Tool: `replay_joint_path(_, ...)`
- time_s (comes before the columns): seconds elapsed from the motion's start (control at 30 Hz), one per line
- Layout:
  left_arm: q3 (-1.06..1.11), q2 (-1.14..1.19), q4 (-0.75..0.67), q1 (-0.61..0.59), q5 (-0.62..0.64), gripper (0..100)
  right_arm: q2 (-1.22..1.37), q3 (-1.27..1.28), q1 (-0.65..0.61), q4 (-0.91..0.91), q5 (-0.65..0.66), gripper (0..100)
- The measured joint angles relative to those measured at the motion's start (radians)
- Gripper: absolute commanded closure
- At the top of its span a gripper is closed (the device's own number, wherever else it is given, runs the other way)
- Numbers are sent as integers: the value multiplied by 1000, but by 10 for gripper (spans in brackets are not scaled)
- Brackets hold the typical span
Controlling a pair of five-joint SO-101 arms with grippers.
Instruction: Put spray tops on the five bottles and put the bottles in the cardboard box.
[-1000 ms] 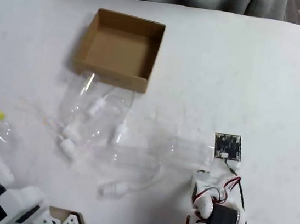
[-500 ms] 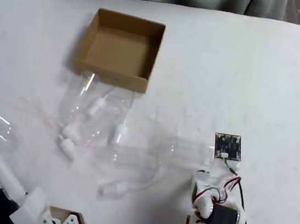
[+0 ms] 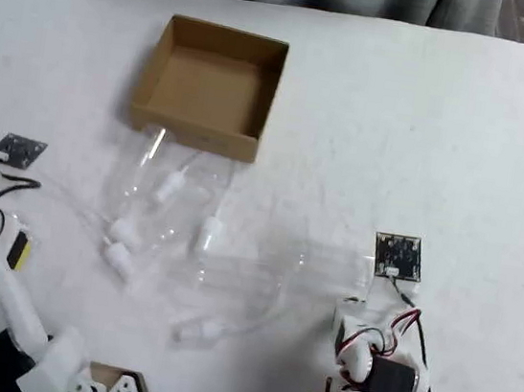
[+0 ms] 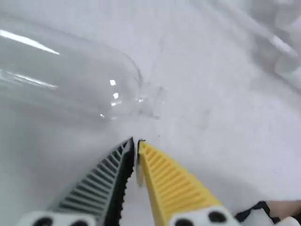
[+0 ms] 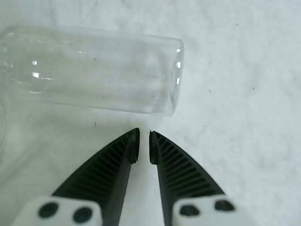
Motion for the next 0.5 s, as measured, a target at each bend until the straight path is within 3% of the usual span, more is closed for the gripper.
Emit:
replay_joint_path(0.3,144,0,-272,55,-2,979,0,0,0,0,0,984)
replay_joint_path(0.5,186,0,-347,129,-2,978,0,0,0,0,0,984)
